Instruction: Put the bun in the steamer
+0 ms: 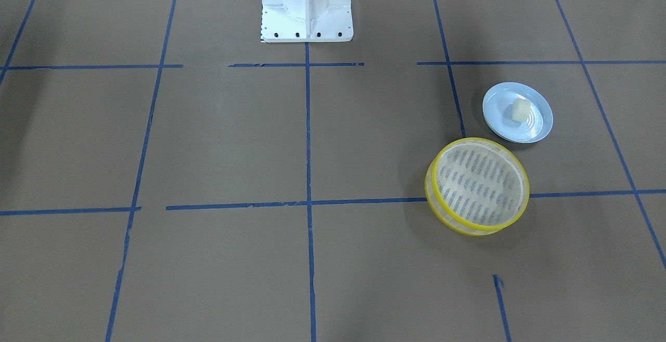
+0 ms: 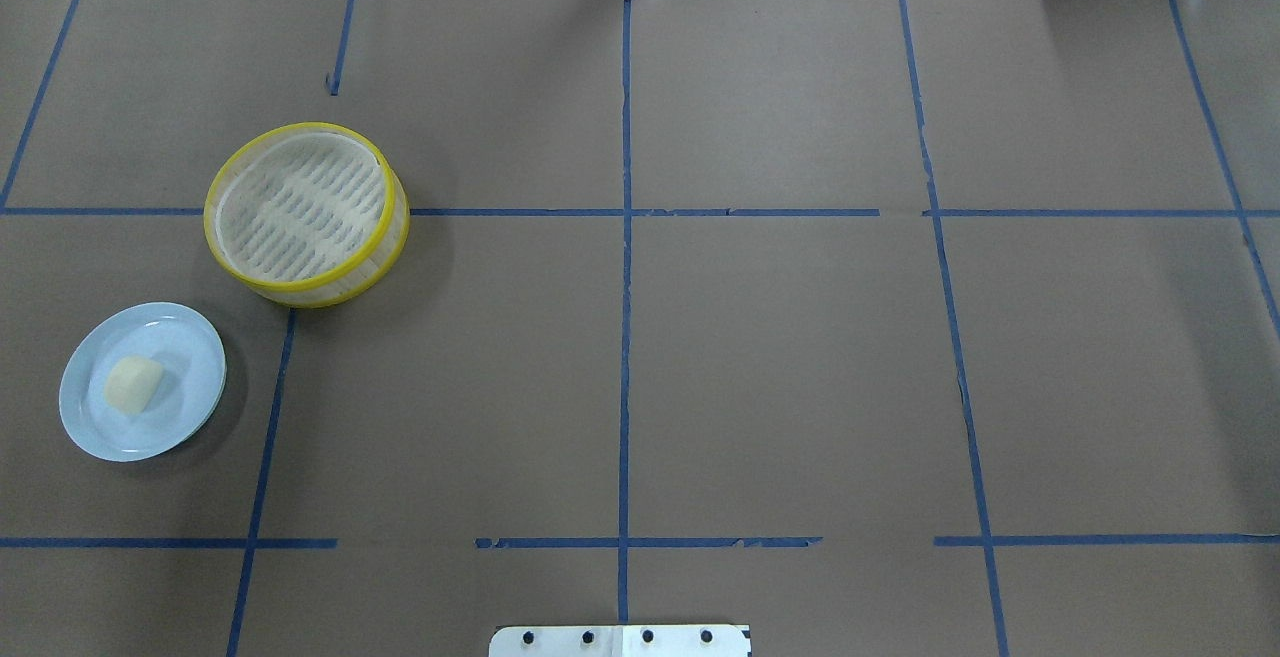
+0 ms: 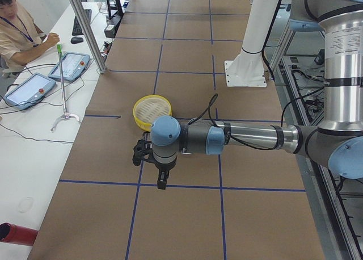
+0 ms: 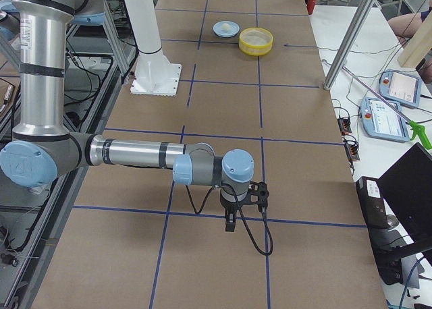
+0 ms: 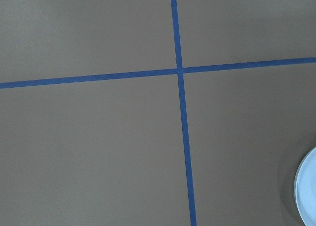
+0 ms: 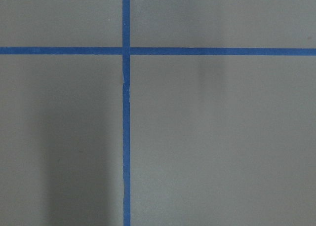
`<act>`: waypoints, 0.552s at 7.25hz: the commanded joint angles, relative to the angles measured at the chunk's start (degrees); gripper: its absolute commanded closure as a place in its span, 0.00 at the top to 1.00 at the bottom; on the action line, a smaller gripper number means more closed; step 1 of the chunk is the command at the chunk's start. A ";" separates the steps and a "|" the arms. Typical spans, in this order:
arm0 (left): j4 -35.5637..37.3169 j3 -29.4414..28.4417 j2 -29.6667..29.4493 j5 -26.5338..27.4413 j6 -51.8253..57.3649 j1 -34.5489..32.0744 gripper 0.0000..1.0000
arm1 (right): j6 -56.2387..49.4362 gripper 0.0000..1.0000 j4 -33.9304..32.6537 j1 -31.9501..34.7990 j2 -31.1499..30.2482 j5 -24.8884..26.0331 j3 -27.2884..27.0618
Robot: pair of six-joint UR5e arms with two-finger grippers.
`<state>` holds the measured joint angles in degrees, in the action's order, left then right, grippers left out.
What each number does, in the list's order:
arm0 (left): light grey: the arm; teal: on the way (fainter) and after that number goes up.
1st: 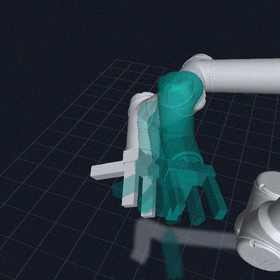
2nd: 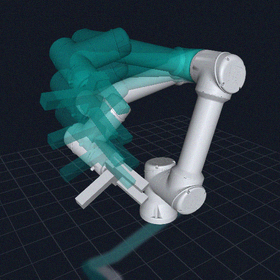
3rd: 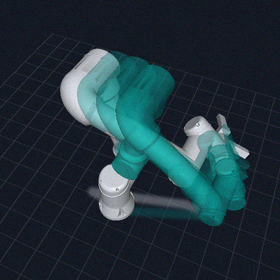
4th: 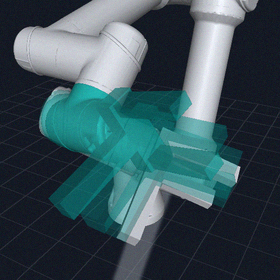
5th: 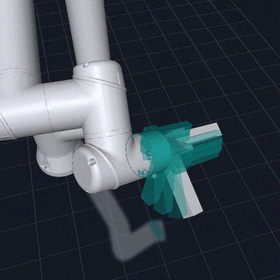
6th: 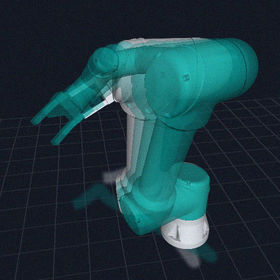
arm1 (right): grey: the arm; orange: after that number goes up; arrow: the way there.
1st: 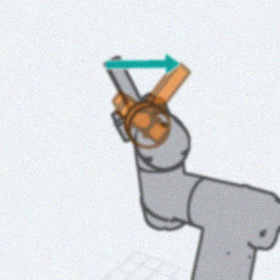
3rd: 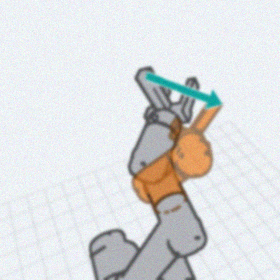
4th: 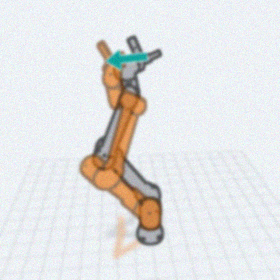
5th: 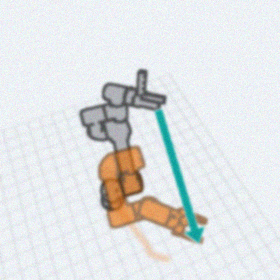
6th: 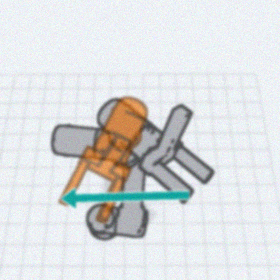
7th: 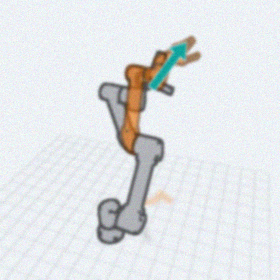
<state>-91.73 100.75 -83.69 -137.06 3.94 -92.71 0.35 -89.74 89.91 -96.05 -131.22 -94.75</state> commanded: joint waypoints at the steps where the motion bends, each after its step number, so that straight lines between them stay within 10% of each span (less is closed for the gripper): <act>1: -11.82 0.49 -0.25 -2.51 -14.73 9.32 0.99 | 0.00 1.00 0.00 0.00 -0.02 0.00 0.00; 4: -28.85 0.49 -1.03 6.08 -40.96 30.31 0.99 | 0.00 1.00 0.00 0.00 0.07 0.00 0.00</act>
<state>-116.35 100.79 -84.15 -134.57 -27.56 -71.73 0.35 -89.74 89.91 -95.99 -131.22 -94.75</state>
